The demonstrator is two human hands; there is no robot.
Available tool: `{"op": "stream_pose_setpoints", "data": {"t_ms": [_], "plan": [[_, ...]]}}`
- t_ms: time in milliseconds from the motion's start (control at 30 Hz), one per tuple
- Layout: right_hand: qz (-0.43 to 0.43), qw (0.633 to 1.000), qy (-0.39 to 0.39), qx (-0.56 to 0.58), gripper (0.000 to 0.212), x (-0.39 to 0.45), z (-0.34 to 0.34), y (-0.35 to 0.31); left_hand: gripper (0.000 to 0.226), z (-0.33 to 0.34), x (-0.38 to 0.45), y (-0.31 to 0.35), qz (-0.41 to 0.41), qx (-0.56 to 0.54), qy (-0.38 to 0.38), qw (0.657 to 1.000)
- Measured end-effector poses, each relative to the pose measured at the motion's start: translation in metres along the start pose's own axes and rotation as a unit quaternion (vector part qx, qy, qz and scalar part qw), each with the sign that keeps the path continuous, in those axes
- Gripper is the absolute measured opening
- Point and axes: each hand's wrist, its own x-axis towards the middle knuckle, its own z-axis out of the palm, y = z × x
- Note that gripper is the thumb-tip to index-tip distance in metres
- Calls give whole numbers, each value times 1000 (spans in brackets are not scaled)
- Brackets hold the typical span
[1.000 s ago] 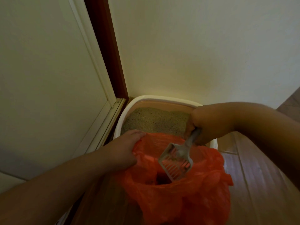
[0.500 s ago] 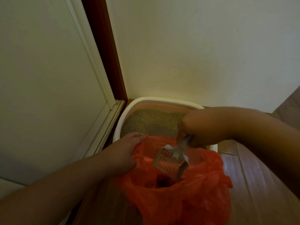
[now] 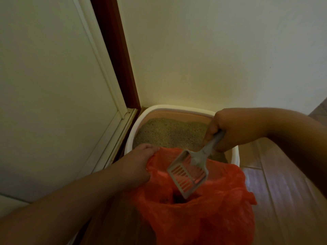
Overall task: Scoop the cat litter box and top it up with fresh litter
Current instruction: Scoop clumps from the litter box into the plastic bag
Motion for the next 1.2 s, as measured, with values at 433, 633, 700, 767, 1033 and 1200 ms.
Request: {"op": "stream_pose_setpoints", "data": {"t_ms": [433, 633, 700, 767, 1033, 1200], "plan": [[-9, 998, 32, 46, 28, 6, 3, 9, 80, -1, 4, 6, 3, 0, 8, 1000], [-37, 975, 102, 193, 32, -3, -3, 27, 71, -1, 2, 3, -16, -23, 10, 1000], [-30, 957, 129, 259, 31, -4, -2, 40, 66, -2, 1, 3, -33, -24, 15, 999], [-9, 940, 140, 310, 30, -2, 4, 55, 67, -4, 1, 5, -47, -27, 18, 998], [174, 884, 221, 374, 13, 37, 63, 100, 77, -3, 4, 7, -44, -54, -7, 998], [259, 911, 192, 259, 20, 50, 93, 119, 76, 4, 10, 6, -33, -70, -1, 997]]}}
